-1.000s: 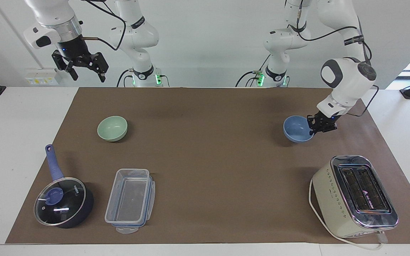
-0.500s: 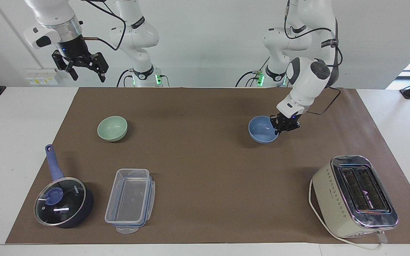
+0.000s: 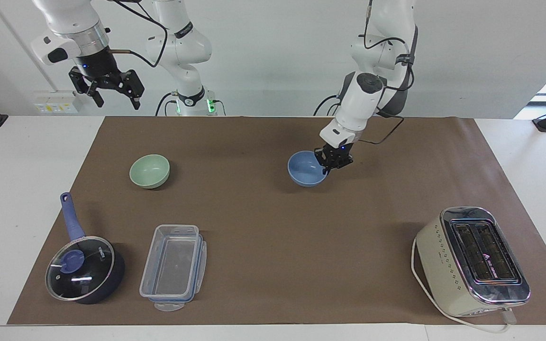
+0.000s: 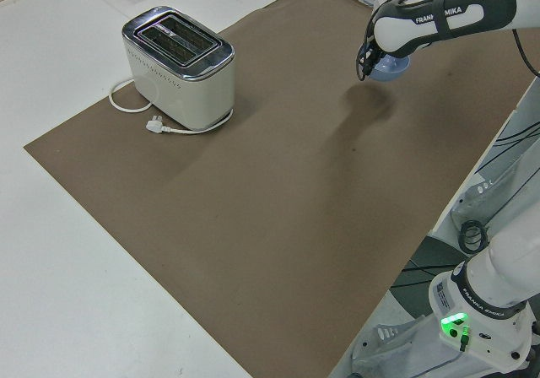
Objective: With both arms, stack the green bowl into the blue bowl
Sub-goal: 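Carry the blue bowl with the left gripper to the table center, then release the blue bowl with the left gripper while the right gripper reaches out, then grasp the rim of the green bowl with the right gripper, then lift the green bowl and carry it over the blue bowl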
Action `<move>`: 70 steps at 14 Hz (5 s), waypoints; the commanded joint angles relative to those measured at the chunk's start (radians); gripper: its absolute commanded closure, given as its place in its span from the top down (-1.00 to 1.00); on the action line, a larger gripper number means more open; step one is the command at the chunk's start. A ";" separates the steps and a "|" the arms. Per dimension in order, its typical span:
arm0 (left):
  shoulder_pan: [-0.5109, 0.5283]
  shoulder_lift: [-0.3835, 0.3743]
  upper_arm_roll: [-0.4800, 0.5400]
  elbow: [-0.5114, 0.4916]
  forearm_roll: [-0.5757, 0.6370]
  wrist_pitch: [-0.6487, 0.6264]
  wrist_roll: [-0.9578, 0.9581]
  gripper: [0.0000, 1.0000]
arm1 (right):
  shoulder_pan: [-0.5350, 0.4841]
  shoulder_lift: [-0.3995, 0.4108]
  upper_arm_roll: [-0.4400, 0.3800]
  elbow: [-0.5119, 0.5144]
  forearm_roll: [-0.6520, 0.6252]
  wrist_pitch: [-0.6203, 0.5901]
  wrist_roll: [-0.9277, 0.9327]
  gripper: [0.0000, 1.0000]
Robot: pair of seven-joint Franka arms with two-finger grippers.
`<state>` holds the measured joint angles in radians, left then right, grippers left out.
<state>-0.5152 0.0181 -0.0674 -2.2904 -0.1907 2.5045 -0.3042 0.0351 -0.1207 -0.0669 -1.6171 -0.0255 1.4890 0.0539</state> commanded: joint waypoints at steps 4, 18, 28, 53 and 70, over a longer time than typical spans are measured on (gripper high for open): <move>-0.058 0.040 0.017 -0.017 -0.010 0.047 -0.047 -1.00 | -0.009 -0.020 -0.002 -0.018 0.016 -0.013 -0.023 1.00; 0.111 -0.151 0.020 0.103 0.086 -0.396 0.063 1.00 | -0.029 -0.019 0.001 -0.202 0.016 0.167 -0.112 1.00; 0.435 -0.101 0.021 0.691 0.183 -0.924 0.529 1.00 | -0.168 0.142 -0.001 -0.506 0.015 0.602 -0.416 1.00; 0.475 -0.063 0.026 0.715 0.145 -1.010 0.468 1.00 | -0.207 0.174 0.019 -0.414 0.056 0.460 -0.493 -1.00; 0.475 -0.061 0.027 0.718 0.145 -1.006 0.442 1.00 | -0.138 0.167 0.503 -0.204 0.150 0.306 0.186 -1.00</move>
<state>-0.0439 -0.0168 -0.0359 -1.5390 -0.0461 1.4765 0.1521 -0.1390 0.0356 0.4086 -1.8188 0.1055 1.7613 0.1377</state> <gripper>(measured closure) 0.000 0.952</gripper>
